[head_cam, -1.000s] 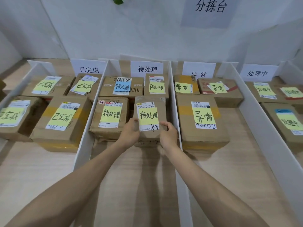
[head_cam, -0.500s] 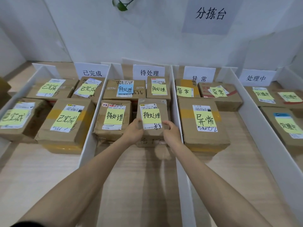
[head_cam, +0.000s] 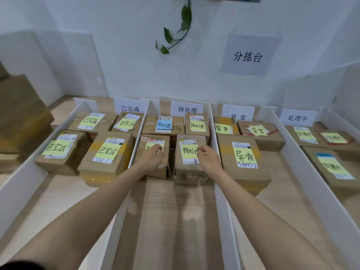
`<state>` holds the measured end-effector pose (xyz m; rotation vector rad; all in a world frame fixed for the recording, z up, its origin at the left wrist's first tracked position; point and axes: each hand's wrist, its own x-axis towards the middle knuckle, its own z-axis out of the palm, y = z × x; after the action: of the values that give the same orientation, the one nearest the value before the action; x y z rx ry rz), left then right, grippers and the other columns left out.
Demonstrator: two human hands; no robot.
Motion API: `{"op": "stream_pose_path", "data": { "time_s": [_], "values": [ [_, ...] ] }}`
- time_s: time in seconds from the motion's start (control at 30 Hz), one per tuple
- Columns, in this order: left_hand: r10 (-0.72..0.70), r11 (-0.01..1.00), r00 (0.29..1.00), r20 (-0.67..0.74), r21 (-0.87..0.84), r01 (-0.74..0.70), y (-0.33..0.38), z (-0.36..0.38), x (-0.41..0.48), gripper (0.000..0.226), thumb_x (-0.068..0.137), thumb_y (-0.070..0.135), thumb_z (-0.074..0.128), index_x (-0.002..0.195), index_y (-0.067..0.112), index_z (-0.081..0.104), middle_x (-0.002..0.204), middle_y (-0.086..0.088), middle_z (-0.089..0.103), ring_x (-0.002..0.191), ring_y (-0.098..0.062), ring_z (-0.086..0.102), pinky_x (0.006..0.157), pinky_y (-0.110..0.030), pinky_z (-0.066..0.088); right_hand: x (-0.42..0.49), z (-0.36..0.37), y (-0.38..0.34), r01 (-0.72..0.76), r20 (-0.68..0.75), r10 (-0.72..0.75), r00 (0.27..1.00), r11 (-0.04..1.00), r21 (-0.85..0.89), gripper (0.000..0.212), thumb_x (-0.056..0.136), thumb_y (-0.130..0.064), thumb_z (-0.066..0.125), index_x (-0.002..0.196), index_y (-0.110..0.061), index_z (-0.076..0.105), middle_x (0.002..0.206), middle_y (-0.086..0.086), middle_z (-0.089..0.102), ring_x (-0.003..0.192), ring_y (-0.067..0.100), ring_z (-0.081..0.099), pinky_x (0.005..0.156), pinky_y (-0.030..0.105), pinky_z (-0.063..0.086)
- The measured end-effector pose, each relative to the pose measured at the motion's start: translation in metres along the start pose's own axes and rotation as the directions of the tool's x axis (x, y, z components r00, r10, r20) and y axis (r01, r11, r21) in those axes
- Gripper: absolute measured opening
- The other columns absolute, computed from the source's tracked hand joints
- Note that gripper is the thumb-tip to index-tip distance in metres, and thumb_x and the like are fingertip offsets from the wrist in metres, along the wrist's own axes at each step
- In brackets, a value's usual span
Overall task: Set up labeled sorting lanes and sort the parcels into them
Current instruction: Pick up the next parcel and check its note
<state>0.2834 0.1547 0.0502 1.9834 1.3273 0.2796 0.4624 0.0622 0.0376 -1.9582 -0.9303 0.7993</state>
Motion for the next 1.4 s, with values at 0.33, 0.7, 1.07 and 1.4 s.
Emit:
{"op": "stream_pose_path", "data": {
  "time_s": [0.33, 0.7, 1.07, 1.4],
  "values": [
    [0.118, 0.993, 0.965, -0.236, 0.018, -0.117, -0.027, -0.099, -0.074, 0.031, 0.099, 0.022, 0.037, 0.123, 0.009, 0.051, 0.119, -0.013, 0.057, 0.107, -0.026, 0.052, 0.080, -0.028, 0.036, -0.062, 0.037, -0.097, 0.228, -0.011, -0.228, 0.974, 0.974, 0.012, 0.032, 0.099, -0.022, 0.044, 0.128, -0.015, 0.056, 0.133, 0.002, 0.054, 0.116, 0.016, 0.052, 0.091, 0.026, 0.040],
    [0.133, 0.991, 0.891, -0.435, 0.060, -0.119, -0.082, -0.213, -0.165, 0.038, 0.100, 0.024, 0.036, 0.134, 0.009, 0.045, 0.132, -0.011, 0.054, 0.116, -0.025, 0.051, 0.090, -0.029, 0.038, -0.146, 0.120, -0.200, 0.416, 0.041, -0.417, 0.908, 0.909, 0.023, 0.030, 0.099, -0.021, 0.043, 0.123, -0.015, 0.059, 0.126, 0.000, 0.057, 0.112, 0.016, 0.053, 0.094, 0.030, 0.043],
    [0.054, 0.997, 0.805, -0.591, 0.073, -0.013, -0.147, -0.302, -0.257, 0.036, 0.099, 0.022, 0.039, 0.131, 0.008, 0.048, 0.131, -0.012, 0.054, 0.118, -0.027, 0.051, 0.096, -0.036, 0.041, -0.215, 0.209, -0.272, 0.545, 0.140, -0.547, 0.826, 0.837, 0.053, 0.028, 0.098, -0.021, 0.043, 0.121, -0.017, 0.060, 0.128, 0.001, 0.057, 0.108, 0.016, 0.054, 0.094, 0.031, 0.041],
    [-0.015, 0.992, 0.674, -0.739, 0.071, 0.100, -0.179, -0.342, -0.340, 0.026, 0.100, 0.019, 0.039, 0.118, 0.009, 0.055, 0.125, -0.013, 0.057, 0.108, -0.024, 0.052, 0.083, -0.029, 0.037, -0.262, 0.259, -0.321, 0.660, 0.284, -0.664, 0.692, 0.741, 0.125, 0.030, 0.098, -0.021, 0.043, 0.122, -0.018, 0.061, 0.124, 0.000, 0.060, 0.114, 0.016, 0.053, 0.093, 0.029, 0.042]
  ]
}}
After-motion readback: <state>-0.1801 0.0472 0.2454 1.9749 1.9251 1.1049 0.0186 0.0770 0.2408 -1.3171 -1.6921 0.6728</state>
